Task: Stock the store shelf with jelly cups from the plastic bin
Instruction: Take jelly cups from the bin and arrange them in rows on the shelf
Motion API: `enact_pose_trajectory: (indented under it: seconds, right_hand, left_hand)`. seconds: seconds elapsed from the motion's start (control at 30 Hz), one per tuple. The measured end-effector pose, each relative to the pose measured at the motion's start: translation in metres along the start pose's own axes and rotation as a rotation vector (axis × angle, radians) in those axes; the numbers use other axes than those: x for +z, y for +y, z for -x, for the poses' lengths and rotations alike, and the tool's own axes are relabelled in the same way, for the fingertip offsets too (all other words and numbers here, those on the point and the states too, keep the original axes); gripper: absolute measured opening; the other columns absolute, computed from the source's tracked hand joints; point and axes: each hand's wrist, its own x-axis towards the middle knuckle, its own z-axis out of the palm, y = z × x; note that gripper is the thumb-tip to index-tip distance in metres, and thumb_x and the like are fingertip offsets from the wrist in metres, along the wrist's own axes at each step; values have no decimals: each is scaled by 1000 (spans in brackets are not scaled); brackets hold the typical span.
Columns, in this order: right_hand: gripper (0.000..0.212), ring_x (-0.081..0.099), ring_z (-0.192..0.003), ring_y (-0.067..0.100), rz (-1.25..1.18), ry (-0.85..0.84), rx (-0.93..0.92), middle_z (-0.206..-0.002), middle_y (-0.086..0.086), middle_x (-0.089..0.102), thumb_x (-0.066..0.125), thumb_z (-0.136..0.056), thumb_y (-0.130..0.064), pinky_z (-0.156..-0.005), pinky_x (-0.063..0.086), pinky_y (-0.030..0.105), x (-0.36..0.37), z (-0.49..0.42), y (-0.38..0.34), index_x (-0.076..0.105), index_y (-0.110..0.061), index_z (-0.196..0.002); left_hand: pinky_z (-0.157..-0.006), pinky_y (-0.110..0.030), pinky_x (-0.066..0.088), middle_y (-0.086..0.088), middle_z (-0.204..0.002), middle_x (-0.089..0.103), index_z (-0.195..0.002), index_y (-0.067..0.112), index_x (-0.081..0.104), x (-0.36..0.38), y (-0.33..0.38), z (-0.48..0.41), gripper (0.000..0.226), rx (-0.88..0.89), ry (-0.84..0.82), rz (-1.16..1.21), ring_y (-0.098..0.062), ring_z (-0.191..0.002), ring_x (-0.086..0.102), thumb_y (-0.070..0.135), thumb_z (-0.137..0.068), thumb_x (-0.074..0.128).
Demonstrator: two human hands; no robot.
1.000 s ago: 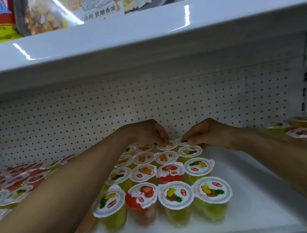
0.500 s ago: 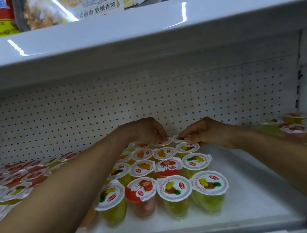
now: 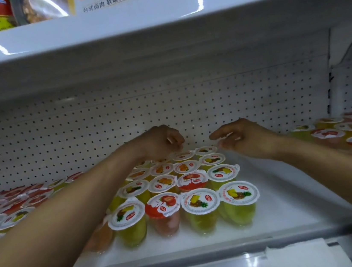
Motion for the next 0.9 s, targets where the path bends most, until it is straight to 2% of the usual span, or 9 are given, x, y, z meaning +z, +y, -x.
enact_pose_trajectory:
  seconds: [0.13,0.23,0.33,0.4,0.5,0.6,0.77,0.9]
  right_hand:
    - [20,64,-91,6,9,144,-95,-109,-7,69,61,-92,-16,-86,52,26,-12,32,-10,69,-33,-99]
    - [18,64,-90,6,56,204,-114,-101,-9,70,62,-91,-17,-86,51,26,-16,61,-10,72,-27,-102]
    - [19,62,-89,8,142,239,-143,-100,-7,69,63,-89,-21,-86,50,31,-24,93,-6,72,-26,-104]
    - [22,60,-95,8,246,243,-164,-107,-7,66,61,-90,-25,-88,48,31,-35,116,-1,70,-27,-110]
    - [25,55,-104,7,357,257,-176,-115,-9,62,59,-92,-29,-92,44,29,-57,152,13,66,-28,-116]
    - [24,55,-109,11,408,317,-189,-115,-8,63,61,-90,-29,-96,44,38,-86,184,39,67,-28,-113]
    - [28,52,-116,20,448,427,-52,-121,-3,63,67,-86,-29,-101,39,46,-146,229,83,68,-31,-113]
    - [45,40,-127,22,671,296,89,-134,-1,55,60,-86,-47,-105,29,40,-172,249,107,54,-40,-130]
  left_hand:
    - [-79,-12,44,11,-112,67,-114,27,68,-9,28,33,21,93,129,152,-3,-99,62,27,-94,62]
    - [-71,-6,43,19,-98,68,-106,33,69,1,56,56,16,120,220,255,6,-88,62,30,-91,65]
    - [-80,-19,49,17,-95,70,-106,30,70,21,90,74,18,146,291,244,5,-87,63,31,-88,68]
    - [-87,-27,51,17,-102,68,-112,30,68,34,114,86,24,127,330,188,2,-92,62,37,-88,67]
    - [-90,-27,49,21,-112,61,-123,33,62,56,153,100,36,111,369,108,2,-100,57,44,-89,61]
    - [-90,-25,48,22,-112,62,-124,36,61,78,197,100,41,130,407,177,5,-99,56,49,-86,60]
    - [-91,-31,48,21,-117,59,-123,38,58,117,273,77,41,130,401,339,2,-100,57,48,-85,66]
    - [-100,-35,37,18,-123,59,-124,38,51,141,320,51,54,20,429,266,-6,-107,57,61,-78,68]
